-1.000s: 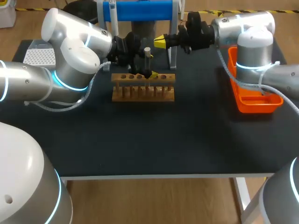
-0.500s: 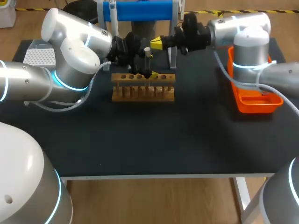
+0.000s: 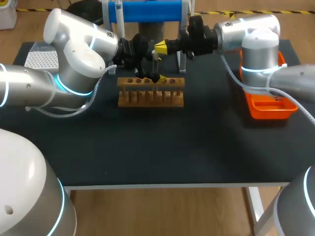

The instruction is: Invert the test tube, pick up the pipette, mount the tip to pipette, aspirate from beaker and dispense into the tube, eject the tip, return the pipette, and cap with the stopper.

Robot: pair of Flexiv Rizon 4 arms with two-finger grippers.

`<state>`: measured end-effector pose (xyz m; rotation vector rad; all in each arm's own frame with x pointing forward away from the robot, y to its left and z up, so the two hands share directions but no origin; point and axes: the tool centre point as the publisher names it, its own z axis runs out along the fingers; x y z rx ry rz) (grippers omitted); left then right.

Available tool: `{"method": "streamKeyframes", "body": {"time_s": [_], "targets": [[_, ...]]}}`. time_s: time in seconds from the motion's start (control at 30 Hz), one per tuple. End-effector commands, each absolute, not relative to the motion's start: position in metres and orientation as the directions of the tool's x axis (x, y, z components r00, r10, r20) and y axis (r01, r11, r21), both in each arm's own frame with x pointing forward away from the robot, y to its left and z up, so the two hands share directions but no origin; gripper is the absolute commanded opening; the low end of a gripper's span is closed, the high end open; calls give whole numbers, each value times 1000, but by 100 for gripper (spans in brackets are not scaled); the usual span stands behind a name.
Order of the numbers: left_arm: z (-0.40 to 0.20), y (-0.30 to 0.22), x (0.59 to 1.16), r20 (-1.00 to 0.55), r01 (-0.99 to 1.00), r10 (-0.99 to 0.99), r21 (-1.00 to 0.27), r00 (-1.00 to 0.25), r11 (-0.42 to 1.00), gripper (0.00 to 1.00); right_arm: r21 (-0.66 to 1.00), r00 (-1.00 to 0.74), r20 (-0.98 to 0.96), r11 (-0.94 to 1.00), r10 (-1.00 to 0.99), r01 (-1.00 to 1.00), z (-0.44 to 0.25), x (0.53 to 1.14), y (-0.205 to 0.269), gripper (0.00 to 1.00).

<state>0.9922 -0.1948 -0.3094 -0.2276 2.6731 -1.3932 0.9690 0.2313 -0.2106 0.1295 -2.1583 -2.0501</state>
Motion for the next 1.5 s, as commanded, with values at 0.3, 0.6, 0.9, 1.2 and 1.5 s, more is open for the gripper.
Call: {"method": "streamKeyframes", "body": {"time_s": [0.3,0.6,0.9,1.2,1.5], "targets": [[-309,-195,993,-34,-79,-185,-820,-982,567,100,997,-981,71,49,-179,63,-219,976,237,0],[-309,-195,993,-34,-79,-185,-820,-982,567,100,996,-981,84,47,-175,77,-226,979,237,0],[-309,-195,993,-34,-79,-185,-820,-982,567,100,994,-980,102,50,-171,94,-235,979,236,0],[-309,-195,993,-34,-79,-185,-820,-982,567,100,997,-982,83,6,-169,83,-216,982,234,0],[-309,-195,993,-34,-79,-185,-820,-982,567,100,999,-989,43,-3,-143,44,-194,983,218,100]]}}
